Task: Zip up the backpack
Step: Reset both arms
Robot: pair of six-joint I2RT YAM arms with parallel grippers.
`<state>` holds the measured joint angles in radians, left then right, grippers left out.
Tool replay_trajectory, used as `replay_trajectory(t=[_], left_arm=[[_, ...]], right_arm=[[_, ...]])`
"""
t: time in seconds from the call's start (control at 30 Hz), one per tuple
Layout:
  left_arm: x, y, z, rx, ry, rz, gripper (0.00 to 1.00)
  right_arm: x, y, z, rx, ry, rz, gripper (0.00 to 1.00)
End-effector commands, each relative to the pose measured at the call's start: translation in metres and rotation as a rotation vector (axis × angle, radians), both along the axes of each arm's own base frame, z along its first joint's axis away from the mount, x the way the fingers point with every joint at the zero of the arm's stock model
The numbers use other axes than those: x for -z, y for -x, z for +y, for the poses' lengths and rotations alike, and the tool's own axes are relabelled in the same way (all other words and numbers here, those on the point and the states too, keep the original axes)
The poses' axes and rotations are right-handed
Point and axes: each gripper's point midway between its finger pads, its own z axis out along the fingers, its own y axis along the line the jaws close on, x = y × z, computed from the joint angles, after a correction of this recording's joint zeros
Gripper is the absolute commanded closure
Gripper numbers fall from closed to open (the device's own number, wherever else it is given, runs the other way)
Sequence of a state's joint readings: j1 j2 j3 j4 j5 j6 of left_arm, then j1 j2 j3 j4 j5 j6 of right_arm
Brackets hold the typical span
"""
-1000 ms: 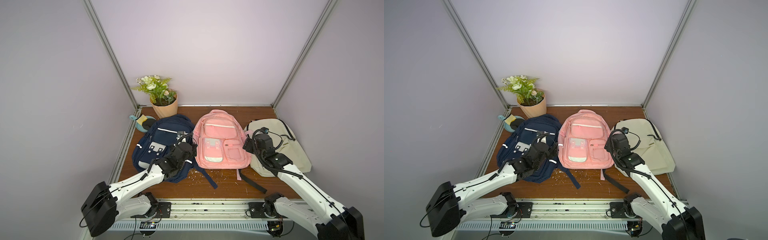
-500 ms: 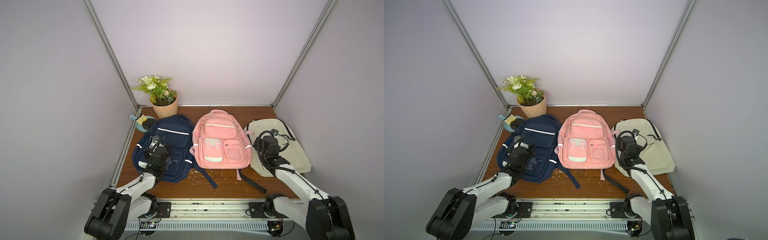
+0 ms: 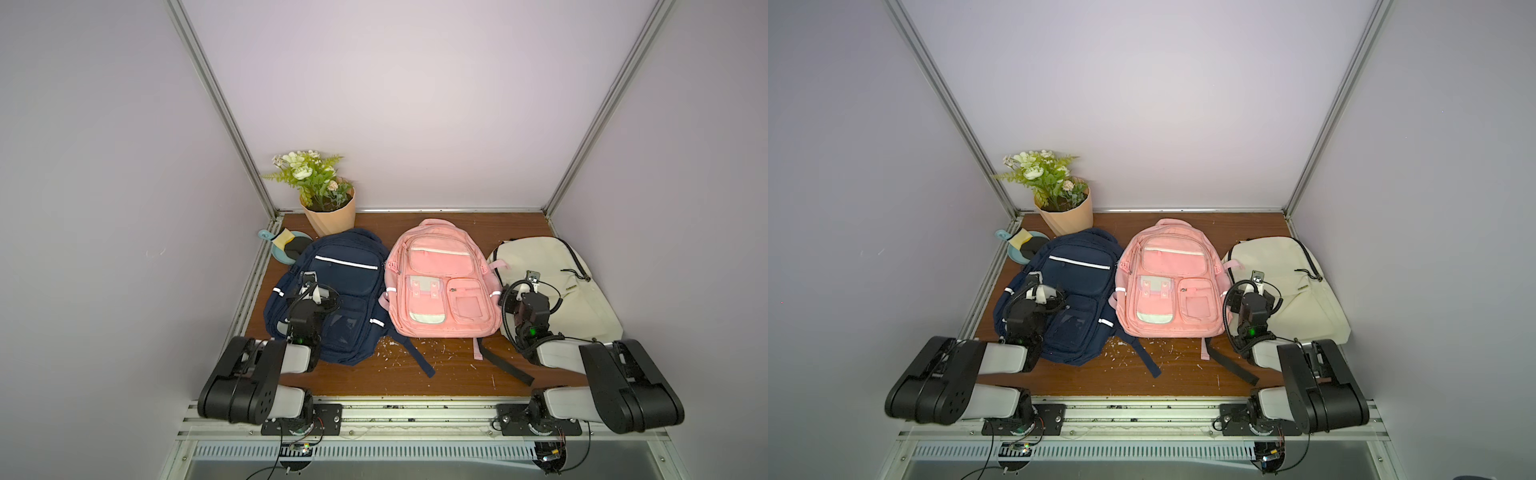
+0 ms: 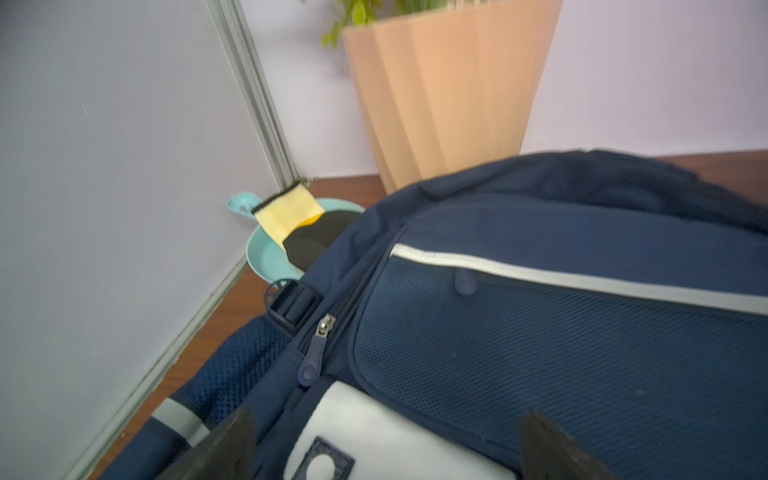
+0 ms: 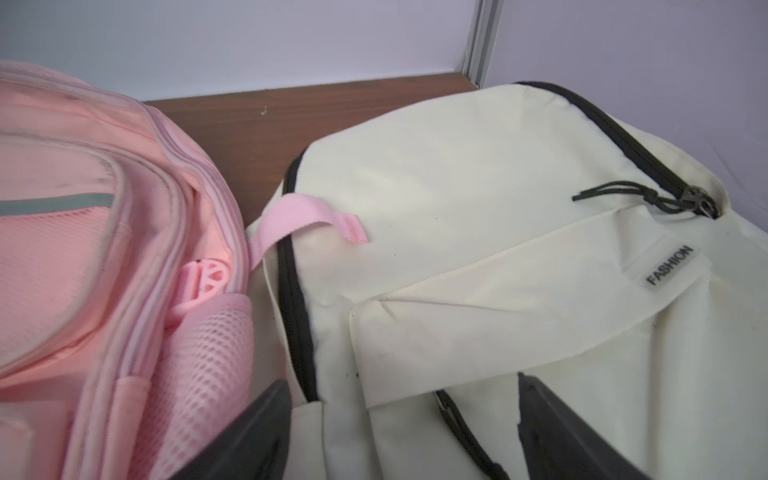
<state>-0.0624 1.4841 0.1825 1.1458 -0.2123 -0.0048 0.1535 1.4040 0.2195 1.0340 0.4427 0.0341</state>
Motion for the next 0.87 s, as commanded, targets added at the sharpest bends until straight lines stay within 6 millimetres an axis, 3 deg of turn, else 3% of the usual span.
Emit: replay_trajectory(t=[0.0,0.13,0.17,0.83], left_arm=[[-0.018,-0.019,-0.004,0.066,0.031,-0.061,0.00],[-0.018,-0.019,-0.004,0.059,0.035,-0.063,0.00],[-0.019,-0.019,-0.003,0.058,0.034,-0.063,0.01],[-0.018,-0.019,-0.003,0.058,0.034,-0.061,0.01]], right_arm=[[-0.023,-0.016,0.016,-0.100,0.032,-0.100,0.12],[-0.016,-0.010,0.006,-0.079,-0.002,-0.119,0.10],[-0.016,-0.014,0.006,-0.070,-0.002,-0.111,0.01],[-0.014,-0.014,0.004,-0.072,-0.009,-0.100,0.01]])
